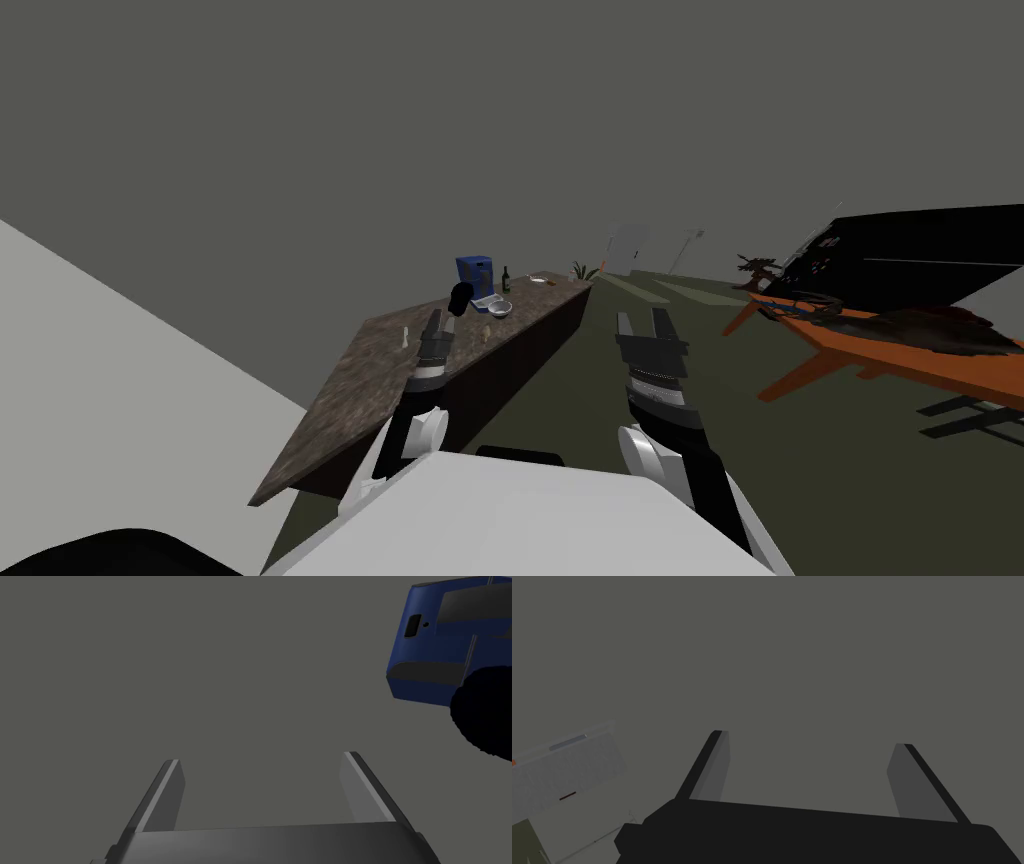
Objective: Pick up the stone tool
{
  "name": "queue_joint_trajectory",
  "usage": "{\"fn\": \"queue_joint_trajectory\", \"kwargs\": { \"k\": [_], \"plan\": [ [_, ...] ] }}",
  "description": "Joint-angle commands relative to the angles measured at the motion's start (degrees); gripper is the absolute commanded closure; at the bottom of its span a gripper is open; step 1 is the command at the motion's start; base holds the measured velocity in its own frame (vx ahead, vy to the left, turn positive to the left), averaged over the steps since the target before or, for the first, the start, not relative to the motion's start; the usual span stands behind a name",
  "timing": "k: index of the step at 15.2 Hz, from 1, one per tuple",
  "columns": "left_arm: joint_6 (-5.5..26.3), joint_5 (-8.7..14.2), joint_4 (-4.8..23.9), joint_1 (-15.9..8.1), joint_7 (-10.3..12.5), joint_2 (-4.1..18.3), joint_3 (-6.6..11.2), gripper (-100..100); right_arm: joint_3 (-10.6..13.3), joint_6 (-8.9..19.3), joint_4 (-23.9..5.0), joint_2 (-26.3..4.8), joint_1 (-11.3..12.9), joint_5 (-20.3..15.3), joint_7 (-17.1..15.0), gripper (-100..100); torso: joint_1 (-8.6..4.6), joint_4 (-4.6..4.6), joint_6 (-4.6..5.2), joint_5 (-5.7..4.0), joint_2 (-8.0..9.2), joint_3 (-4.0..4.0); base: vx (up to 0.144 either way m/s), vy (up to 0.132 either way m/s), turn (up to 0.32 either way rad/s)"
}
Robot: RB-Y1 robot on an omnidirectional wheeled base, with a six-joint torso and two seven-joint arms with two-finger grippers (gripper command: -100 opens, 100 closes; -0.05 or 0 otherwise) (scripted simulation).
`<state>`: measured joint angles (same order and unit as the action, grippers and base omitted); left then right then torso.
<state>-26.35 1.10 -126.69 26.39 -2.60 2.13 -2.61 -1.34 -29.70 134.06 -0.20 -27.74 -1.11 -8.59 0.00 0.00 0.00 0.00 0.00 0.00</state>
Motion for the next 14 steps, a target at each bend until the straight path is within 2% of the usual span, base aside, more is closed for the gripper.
{"fn": "queue_joint_trajectory", "kwargs": {
  "k": [1,4,5,7,8,9,10,11,12,13,14],
  "plan": [
    [1.2,0.9,-0.2,1.7,-0.5,2.2,0.56,-100,0.0,0.0,0.0,0.0,0.0,0.0,0.0,0,0.00,0.00,0.00,0.00,0.00,0.00,-0.008,-0.020,-0.082],
    [4.0,3.0,-0.8,5.6,-1.6,5.3,1.87,-100,0.0,0.0,0.0,0.0,0.0,0.0,0.0,0,-0.22,0.02,0.02,-0.04,0.15,0.08,-0.033,-0.075,-0.154],
    [4.0,3.0,-0.8,5.6,-1.6,5.3,1.87,-100,0.0,0.0,0.0,0.0,0.0,0.0,0.0,0,-0.33,0.03,0.02,-0.07,0.17,0.09,-0.027,-0.090,-0.092],
    [6.6,5.0,-1.3,9.1,-2.6,7.5,3.06,-100,0.0,0.0,0.0,0.0,0.0,0.0,0.0,0,-0.32,0.03,0.01,-0.07,0.16,0.09,-0.028,-0.076,-0.110],
    [6.6,5.0,-1.3,9.2,-2.6,7.5,3.06,-100,0.0,0.0,0.0,0.0,0.0,0.0,0.0,0,-0.33,0.03,0.02,-0.07,0.17,0.09,-0.027,-0.076,-0.112],
    [8.1,6.1,-1.6,10.8,-3.2,8.7,3.74,-100,0.0,0.0,0.0,0.0,0.0,0.0,0.0,0,-0.32,0.03,0.01,-0.07,0.16,0.09,-0.020,-0.082,-0.176],
    [8.1,6.1,-1.6,11.3,-3.2,8.7,3.74,-100,0.0,0.0,0.0,0.0,0.0,0.0,0.0,0,-0.33,0.03,0.02,-0.08,0.16,0.09,-0.021,-0.073,-0.121],
    [9.6,7.3,-1.9,13.2,-3.8,9.9,4.46,-100,0.0,0.0,0.0,0.0,0.0,0.0,0.0,0,-0.31,0.03,0.01,-0.07,0.15,0.09,-0.016,-0.065,-0.123],
    [9.6,7.3,-1.9,13.5,-3.8,9.9,4.46,-100,0.0,0.0,0.0,0.0,0.0,0.0,0.0,0,-0.29,0.03,0.01,-0.07,0.14,0.08,-0.009,-0.055,-0.095],
    [11.3,8.5,-2.2,15.5,-4.5,11.1,5.23,-100,0.0,0.0,0.0,0.0,0.0,0.0,0.0,0,-0.25,0.03,0.01,-0.06,0.12,0.07,-0.010,-0.065,-0.124],
    [11.3,8.5,-2.2,15.8,-4.5,11.1,5.23,-100,0.0,0.0,0.0,0.0,0.0,0.0,0.0,0,-0.26,0.02,0.01,-0.06,0.12,0.07,-0.013,-0.068,-0.102]
  ]
}}
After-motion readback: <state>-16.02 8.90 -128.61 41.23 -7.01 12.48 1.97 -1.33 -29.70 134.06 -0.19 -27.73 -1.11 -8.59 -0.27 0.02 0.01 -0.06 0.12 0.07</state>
